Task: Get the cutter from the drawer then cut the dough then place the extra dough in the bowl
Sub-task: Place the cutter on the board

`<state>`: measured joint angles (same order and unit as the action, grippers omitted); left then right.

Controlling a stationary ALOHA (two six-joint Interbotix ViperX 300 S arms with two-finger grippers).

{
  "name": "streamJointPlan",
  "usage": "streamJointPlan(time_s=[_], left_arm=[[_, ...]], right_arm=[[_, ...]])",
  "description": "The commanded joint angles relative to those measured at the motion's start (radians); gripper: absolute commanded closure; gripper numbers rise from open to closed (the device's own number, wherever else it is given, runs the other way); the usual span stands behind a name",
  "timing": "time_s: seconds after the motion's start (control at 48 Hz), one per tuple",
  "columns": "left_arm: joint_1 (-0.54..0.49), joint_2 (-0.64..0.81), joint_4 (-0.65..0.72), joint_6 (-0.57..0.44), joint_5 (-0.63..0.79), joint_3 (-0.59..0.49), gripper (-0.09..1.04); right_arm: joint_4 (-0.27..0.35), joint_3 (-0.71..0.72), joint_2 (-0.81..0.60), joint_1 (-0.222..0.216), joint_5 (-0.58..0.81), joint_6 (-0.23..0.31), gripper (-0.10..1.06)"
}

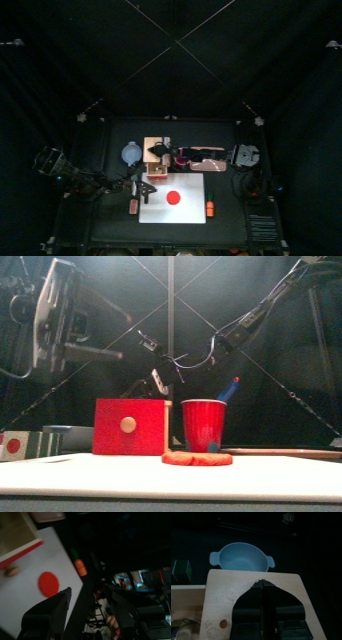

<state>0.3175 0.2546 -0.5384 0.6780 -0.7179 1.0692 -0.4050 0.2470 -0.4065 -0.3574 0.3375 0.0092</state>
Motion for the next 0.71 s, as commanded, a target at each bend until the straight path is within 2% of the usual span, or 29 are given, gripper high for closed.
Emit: streamJointPlan(time_s=[0.021,0.104,0.271,0.5,0.708], left_arm=[[-0.04,0.064,0.239,-0.089,-0.084,-0.012,0.05],[-0.078,0.089,0.342,-0.178,-0.114,-0.002,0.05],[-0.143,0.121,0.405,-0.365,-0.127,0.023,0.05],[-0.216,0.184,0.344,-0.664,-0.164,0.067,0.05],[-0.221,0.233,0.293,-0.811,-0.183,0.1,0.05]], right_arm=[[0.012,-0.023,0.044,0.023,-0.035,0.003,1.01],[0.021,-0.032,0.067,0.041,-0.075,0.003,1.01],[0.069,-0.038,0.146,0.087,-0.167,0.003,1.01],[0.16,-0.009,0.256,0.163,-0.316,0.0,1.01],[0.213,0.009,0.301,0.218,-0.537,-0.002,1.01]])
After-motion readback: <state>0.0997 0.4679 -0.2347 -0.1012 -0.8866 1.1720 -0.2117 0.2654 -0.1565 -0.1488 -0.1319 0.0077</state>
